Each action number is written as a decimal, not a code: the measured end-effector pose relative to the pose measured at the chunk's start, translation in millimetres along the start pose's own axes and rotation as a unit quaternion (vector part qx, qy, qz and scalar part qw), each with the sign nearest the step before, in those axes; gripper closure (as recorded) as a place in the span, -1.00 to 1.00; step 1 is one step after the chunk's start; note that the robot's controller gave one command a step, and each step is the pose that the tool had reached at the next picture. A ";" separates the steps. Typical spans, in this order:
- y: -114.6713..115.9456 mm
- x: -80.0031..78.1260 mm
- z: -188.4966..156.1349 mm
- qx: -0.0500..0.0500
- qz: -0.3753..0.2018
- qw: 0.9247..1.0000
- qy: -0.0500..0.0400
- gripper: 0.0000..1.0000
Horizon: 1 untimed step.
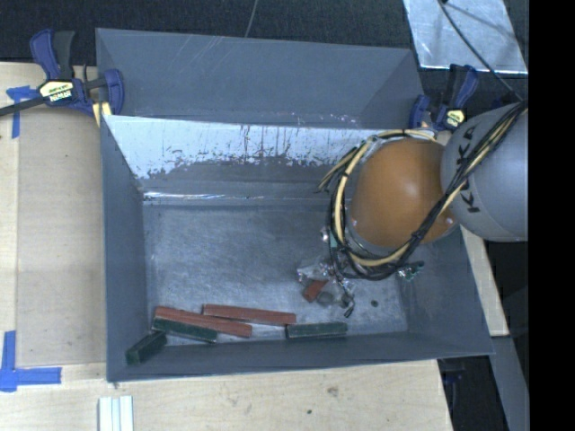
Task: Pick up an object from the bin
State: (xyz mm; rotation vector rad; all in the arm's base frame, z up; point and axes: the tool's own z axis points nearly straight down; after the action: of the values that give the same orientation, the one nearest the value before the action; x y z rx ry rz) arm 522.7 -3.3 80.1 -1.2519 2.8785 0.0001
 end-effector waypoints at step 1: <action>0.0 0.0 0.0 0.000 0.000 1.000 0.000 1.00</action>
Offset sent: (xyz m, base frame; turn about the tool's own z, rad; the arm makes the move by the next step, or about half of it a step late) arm -0.0187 0.0208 0.2042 -0.0028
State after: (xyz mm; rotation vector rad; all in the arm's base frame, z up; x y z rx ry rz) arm 522.8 -3.2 80.1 -1.2516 2.8786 0.0000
